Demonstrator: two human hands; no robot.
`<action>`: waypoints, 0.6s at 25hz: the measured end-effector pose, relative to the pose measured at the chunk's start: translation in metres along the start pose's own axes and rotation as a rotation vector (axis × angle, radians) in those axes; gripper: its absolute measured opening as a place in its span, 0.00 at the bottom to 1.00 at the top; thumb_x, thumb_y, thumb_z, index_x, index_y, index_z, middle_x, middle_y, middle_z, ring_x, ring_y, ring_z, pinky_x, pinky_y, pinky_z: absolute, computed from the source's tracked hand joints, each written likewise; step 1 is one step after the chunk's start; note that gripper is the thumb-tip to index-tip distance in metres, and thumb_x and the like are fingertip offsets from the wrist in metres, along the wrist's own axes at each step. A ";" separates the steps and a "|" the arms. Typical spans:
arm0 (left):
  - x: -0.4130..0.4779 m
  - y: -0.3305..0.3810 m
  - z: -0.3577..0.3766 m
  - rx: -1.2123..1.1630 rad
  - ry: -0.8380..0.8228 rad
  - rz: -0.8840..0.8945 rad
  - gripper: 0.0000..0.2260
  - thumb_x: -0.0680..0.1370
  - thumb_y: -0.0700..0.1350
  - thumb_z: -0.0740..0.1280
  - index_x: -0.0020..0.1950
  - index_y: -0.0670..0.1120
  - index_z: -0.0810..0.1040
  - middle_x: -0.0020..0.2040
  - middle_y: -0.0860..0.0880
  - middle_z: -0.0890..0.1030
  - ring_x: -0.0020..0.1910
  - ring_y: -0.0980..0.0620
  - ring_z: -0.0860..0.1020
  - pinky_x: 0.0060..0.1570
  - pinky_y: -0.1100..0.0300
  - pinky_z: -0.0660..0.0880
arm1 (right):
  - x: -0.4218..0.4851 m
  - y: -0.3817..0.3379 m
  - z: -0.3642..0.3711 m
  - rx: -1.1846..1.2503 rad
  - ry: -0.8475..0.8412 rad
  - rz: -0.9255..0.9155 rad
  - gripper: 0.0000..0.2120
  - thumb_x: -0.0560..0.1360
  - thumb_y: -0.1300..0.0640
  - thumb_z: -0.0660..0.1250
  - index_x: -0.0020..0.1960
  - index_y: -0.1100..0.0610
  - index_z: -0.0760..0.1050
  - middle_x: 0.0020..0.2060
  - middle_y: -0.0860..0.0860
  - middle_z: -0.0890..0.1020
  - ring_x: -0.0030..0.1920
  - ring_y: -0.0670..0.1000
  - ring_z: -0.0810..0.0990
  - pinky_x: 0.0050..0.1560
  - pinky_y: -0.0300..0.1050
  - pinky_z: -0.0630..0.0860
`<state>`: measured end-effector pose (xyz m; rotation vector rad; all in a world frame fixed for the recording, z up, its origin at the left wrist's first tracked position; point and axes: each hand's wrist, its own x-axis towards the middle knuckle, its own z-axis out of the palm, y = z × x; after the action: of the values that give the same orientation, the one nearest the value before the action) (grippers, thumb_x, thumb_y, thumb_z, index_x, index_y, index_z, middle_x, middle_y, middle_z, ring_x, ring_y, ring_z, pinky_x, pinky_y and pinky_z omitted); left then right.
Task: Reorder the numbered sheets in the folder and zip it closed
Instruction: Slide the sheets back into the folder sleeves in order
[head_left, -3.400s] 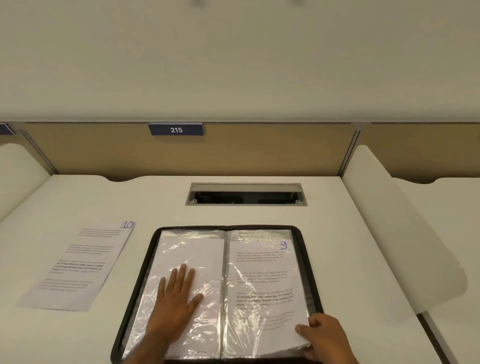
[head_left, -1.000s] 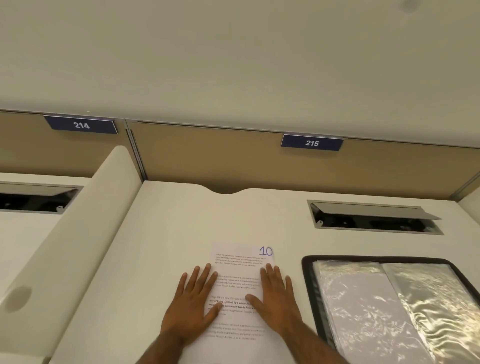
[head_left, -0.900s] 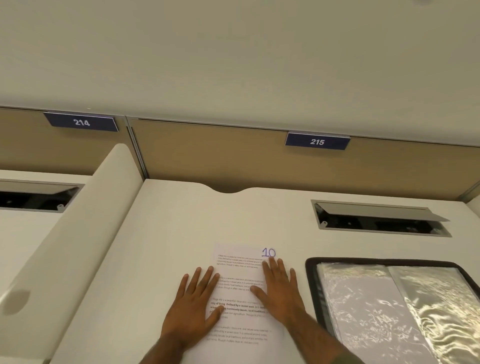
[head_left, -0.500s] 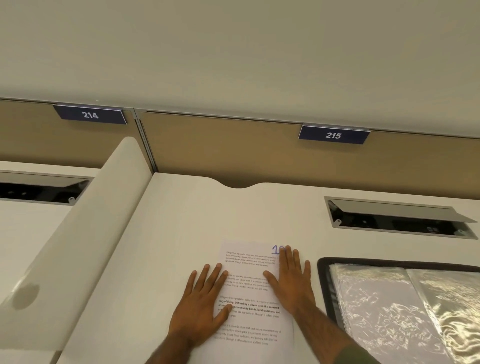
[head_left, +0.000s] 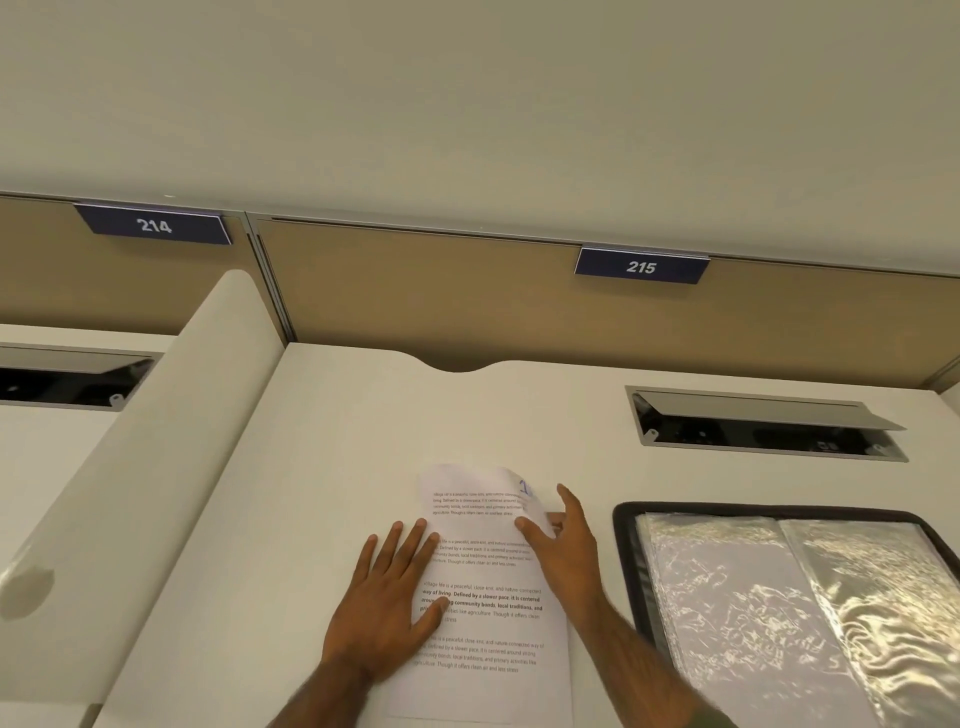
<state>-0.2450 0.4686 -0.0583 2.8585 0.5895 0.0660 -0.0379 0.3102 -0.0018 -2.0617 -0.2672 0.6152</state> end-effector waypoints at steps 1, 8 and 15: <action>0.000 -0.001 0.001 0.000 0.002 -0.002 0.33 0.82 0.67 0.50 0.83 0.55 0.47 0.83 0.56 0.46 0.82 0.52 0.44 0.78 0.46 0.47 | -0.007 0.001 0.001 0.068 0.021 0.053 0.33 0.74 0.49 0.75 0.74 0.47 0.65 0.57 0.48 0.81 0.53 0.48 0.82 0.54 0.45 0.80; -0.001 -0.001 0.001 -0.105 -0.030 -0.017 0.31 0.82 0.68 0.47 0.83 0.56 0.47 0.82 0.58 0.44 0.81 0.55 0.42 0.79 0.50 0.42 | -0.054 0.024 -0.007 0.017 0.029 0.181 0.10 0.78 0.62 0.67 0.38 0.63 0.74 0.38 0.56 0.83 0.34 0.51 0.80 0.35 0.42 0.76; 0.011 0.039 -0.052 -1.158 0.167 -0.590 0.14 0.83 0.51 0.65 0.67 0.50 0.78 0.60 0.52 0.83 0.59 0.52 0.81 0.65 0.53 0.74 | -0.070 0.003 -0.053 0.238 -0.038 0.153 0.05 0.77 0.64 0.69 0.49 0.66 0.81 0.44 0.56 0.87 0.46 0.59 0.87 0.42 0.50 0.83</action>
<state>-0.2247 0.4485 0.0013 1.5168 0.9787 0.3966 -0.0695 0.2407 0.0407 -1.8536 -0.0540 0.7427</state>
